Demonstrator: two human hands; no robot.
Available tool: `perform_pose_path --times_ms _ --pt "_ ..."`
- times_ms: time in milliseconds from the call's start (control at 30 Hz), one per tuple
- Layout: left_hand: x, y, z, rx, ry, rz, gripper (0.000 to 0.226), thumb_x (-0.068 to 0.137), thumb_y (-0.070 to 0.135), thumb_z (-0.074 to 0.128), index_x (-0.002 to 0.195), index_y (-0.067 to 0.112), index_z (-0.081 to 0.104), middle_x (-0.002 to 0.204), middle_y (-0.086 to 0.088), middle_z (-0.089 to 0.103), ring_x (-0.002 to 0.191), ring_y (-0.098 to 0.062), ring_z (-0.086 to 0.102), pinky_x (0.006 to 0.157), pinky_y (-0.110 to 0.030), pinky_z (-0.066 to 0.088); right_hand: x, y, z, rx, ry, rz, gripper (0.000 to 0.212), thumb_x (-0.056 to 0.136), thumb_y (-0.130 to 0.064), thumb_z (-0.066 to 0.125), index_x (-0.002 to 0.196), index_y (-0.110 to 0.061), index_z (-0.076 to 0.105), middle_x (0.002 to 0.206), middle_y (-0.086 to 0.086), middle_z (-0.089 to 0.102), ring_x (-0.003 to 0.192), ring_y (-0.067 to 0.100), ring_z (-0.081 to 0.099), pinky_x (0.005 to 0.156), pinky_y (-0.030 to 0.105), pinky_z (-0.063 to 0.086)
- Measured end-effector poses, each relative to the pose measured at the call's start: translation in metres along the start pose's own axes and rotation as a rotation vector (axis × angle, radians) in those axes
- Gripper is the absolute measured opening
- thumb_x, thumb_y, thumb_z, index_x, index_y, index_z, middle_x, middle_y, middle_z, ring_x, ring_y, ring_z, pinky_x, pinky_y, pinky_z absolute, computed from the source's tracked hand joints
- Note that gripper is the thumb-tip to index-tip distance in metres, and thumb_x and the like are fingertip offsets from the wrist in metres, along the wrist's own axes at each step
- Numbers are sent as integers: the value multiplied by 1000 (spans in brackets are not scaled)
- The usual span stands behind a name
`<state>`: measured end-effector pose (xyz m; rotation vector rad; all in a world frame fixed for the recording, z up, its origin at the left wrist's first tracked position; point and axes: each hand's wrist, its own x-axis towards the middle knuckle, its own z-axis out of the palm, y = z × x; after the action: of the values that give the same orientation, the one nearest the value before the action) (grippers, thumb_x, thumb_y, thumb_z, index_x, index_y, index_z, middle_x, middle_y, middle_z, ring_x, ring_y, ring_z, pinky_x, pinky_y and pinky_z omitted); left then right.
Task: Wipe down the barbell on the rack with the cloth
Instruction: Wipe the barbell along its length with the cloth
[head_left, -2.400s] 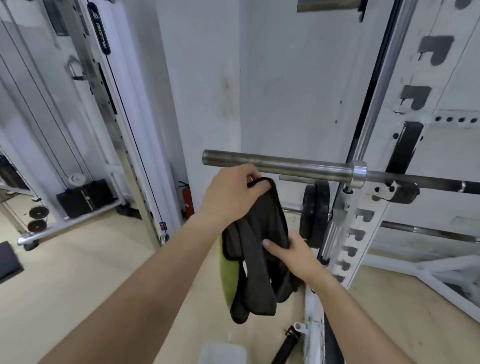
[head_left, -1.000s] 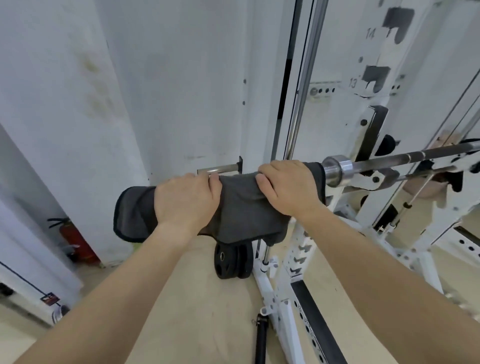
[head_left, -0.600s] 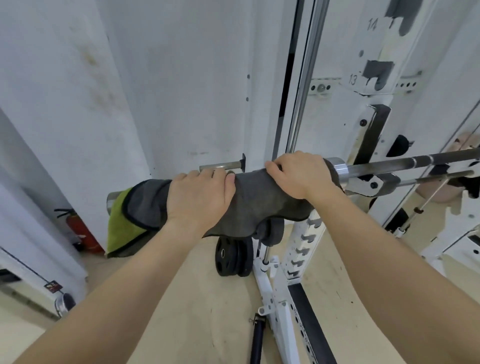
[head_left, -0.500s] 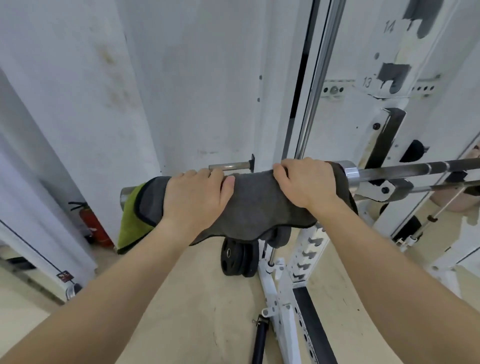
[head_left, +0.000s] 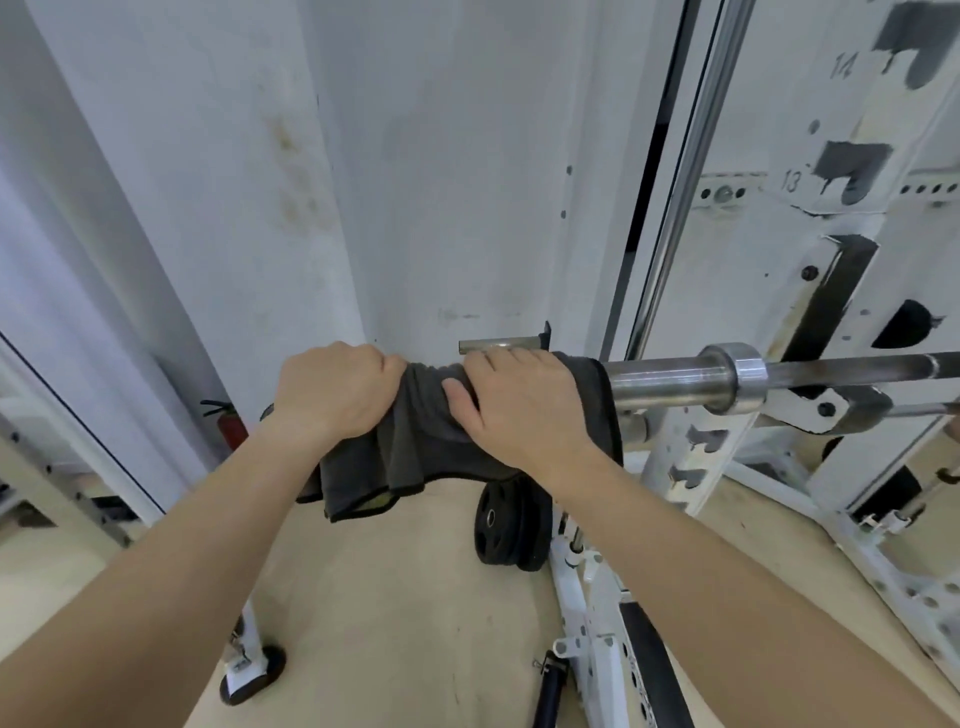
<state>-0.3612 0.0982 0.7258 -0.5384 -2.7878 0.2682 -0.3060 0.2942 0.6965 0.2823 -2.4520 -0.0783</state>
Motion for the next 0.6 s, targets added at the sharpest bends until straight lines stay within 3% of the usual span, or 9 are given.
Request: perform_pose_path --times_ms 133,300,433,533,600 --pt "16 43 -18 -172 -96 -52 50 103 42 20 100 15 62 96 -8 63 79 -28 53 70 -36 39 -30 72 -4 -107 52 37 45 99 -47 36 90 -13 65 79 5 67 72 29 63 69 39 45" --pt "20 96 -17 -190 174 -99 53 98 42 26 67 13 58 62 -5 53 55 -26 50 60 -33 44 -42 127 -17 -107 -7 102 53 98 -54 26 84 -18 62 72 -1 63 67 24 60 65 34 41" --pt "7 103 -9 -154 302 -104 48 94 40 27 58 15 48 49 1 41 44 -23 37 50 -30 30 -22 138 -28 -83 -217 145 65 94 -65 13 77 -26 62 65 -6 59 61 15 57 57 31 40" --pt "-2 105 0 -114 372 -93 41 96 38 31 66 15 47 56 -1 47 52 -27 42 56 -34 28 1 137 -33 57 -485 198 61 97 -62 15 72 -26 58 70 -2 57 66 16 55 68 35 44" --pt "-4 106 2 -107 371 -95 40 98 38 32 69 16 47 59 -1 48 56 -27 44 58 -35 27 6 134 -33 91 -548 237 54 99 -57 19 65 -26 47 69 -2 50 66 18 51 70 37 42"
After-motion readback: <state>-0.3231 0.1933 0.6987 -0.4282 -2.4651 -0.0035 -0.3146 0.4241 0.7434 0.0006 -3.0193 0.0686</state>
